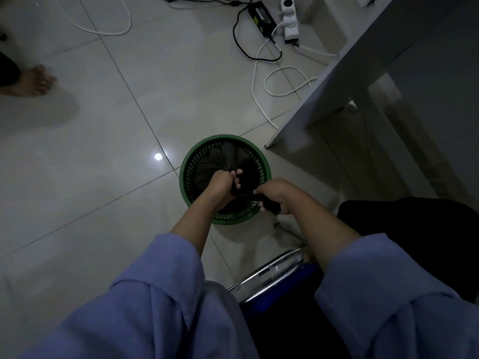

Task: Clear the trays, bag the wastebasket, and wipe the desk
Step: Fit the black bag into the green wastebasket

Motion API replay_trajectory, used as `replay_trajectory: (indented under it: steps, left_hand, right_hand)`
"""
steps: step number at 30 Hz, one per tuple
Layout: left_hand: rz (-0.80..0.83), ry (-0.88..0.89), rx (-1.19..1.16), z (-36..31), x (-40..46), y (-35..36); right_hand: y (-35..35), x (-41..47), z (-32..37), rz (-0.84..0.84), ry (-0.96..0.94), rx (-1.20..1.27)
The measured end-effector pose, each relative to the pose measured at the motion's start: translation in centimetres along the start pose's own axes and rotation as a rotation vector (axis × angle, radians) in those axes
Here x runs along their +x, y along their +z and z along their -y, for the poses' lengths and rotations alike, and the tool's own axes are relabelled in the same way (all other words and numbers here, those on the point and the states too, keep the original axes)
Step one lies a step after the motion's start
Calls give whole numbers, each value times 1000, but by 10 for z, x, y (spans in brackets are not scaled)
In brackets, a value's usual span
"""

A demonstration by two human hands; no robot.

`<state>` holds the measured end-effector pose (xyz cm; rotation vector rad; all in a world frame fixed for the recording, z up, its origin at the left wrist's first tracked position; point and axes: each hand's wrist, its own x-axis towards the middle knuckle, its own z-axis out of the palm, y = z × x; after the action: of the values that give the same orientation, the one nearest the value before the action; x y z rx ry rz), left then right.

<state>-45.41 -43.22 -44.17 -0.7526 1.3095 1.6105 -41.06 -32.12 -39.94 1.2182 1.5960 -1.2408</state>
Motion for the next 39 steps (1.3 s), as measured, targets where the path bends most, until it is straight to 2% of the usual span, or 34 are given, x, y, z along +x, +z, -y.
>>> replay_trajectory:
  steps: [2,4,7,8,11,15,19,22,26,30,33,36,38,39]
  left_hand:
    - [7,41,175,0,0,-2]
    - [27,96,395,-2,-2,-6]
    - [74,138,698,-8,-5,-9]
    - [90,139,784,-9,-5,-10]
    - [137,145,1013,-15,-8,-9]
    - [118,269,1241,-17,-7,-13]
    - [145,408,1173,-11,-10,-22]
    - [165,435,984,-3,-9,-31]
    - [223,414,620,6,-14,-34]
    - [197,256,269,8,-16,-28]
    - [152,267,373,8,-13,-26]
    - [97,329,598,7,-7,-24]
    - [56,329,601,7,-2,-24]
    - [29,281,515,7,0,-25]
  right_hand:
    - [-1,-4,0,25,12,24]
    - [0,-3,-2,-13,-71,-7]
    - [1,2,-4,-254,-443,-329]
    - [4,1,-3,-283,-560,-420]
    - [12,-1,0,-223,-766,-615]
    - [16,6,-1,-135,-799,-754]
    - [14,7,-2,-114,-682,-597]
    - [12,7,-2,-136,-561,-497]
    - [11,17,-3,-186,-467,-401]
    - [12,16,-4,-116,-392,-349]
    - [13,10,-3,-53,-400,-349]
    - [13,8,-3,-124,-428,-350]
    - [14,6,-1,-132,-332,-179]
    - [15,5,1,-103,-241,-51]
